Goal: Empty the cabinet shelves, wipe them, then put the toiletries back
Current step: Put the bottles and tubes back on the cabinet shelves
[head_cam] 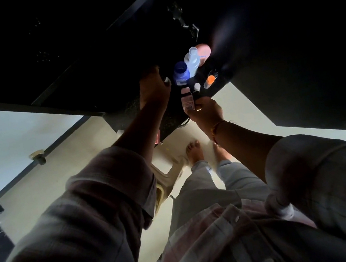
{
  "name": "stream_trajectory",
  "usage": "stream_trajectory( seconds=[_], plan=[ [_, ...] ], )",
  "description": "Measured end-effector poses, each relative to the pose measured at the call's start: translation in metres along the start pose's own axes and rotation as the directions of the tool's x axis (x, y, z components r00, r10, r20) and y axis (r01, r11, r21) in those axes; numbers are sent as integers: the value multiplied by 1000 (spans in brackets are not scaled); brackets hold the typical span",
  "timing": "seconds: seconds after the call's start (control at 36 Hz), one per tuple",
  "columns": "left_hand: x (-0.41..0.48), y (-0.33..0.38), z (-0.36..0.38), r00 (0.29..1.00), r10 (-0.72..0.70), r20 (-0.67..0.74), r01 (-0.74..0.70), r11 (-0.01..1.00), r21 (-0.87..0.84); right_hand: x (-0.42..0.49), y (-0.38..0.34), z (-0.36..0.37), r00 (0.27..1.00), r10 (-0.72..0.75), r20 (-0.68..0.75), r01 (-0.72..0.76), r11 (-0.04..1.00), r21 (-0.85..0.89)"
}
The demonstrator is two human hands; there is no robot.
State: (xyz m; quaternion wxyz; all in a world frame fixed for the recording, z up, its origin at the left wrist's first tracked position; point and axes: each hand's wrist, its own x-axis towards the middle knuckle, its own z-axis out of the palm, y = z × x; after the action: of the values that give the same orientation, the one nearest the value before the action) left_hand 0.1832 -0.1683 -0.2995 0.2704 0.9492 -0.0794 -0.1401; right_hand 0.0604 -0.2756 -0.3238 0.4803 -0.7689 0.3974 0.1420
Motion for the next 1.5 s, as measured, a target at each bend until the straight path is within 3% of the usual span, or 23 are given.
stream_trajectory(
  seconds=[0.47, 0.64, 0.78, 1.03, 1.19, 1.33, 1.5],
  plan=[
    [-13, -9, -4, 998, -17, -60, 10, 994, -110, -6, -7, 0, 998, 57, -35, -56, 998, 5],
    [-37, -44, -16, 975, -124, -183, 108, 990, -94, 9, 31, 19, 978, 203, 52, -209, 963, 169],
    [-77, -87, -28, 911, -299, -285, 266, 953, -148, -22, 6, 23, 965, 232, 126, -252, 950, 183],
    [-123, -132, -29, 794, -592, -138, 560, 801, -214, -48, -8, 62, 911, 103, 400, -134, 990, 50],
    [-130, -143, -32, 799, -595, -91, 559, 789, -254, -46, -18, 78, 898, 105, 428, -76, 993, -85],
    [-128, -140, -33, 802, -593, -72, 553, 783, -286, -42, -6, 90, 914, 53, 402, -59, 998, 3],
    [-126, -133, -30, 780, -620, -86, 557, 749, -360, -44, -6, 89, 917, 89, 388, -100, 995, 8]
  ],
)
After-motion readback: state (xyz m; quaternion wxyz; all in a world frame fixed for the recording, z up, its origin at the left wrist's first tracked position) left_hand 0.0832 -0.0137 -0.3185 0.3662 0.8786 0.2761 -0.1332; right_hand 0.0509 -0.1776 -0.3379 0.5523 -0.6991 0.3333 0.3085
